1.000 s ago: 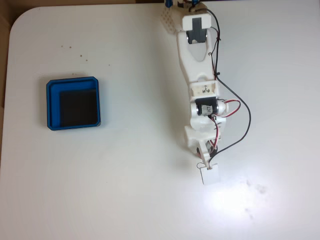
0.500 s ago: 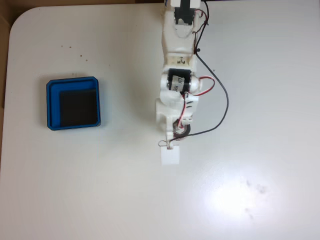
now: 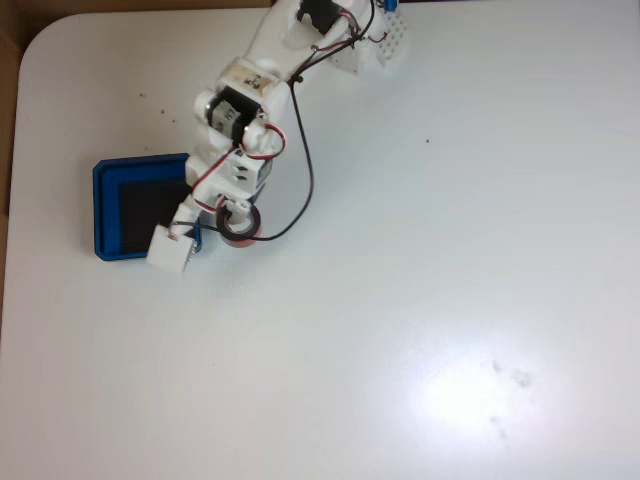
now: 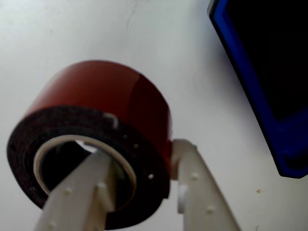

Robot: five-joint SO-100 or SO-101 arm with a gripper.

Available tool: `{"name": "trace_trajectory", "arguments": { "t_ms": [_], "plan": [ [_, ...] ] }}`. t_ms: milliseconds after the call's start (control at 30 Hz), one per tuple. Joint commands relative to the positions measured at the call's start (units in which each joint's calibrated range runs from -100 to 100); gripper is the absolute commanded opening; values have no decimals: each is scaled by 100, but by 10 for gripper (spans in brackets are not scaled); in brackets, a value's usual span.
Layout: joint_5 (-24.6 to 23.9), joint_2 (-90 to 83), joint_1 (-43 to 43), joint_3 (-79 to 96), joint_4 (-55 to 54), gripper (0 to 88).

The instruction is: Pick the red roll and drop it in the blue box

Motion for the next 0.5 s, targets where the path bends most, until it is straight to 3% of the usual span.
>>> {"name": "trace_trajectory", "arguments": {
  "t_ms": [0,200,467],
  "plan": [
    [11,-333,505,-374,-40,10],
    [11,-317,1443,-374,-49,11],
    [11,-308,1648,-338,-370,11]
  ]
}}
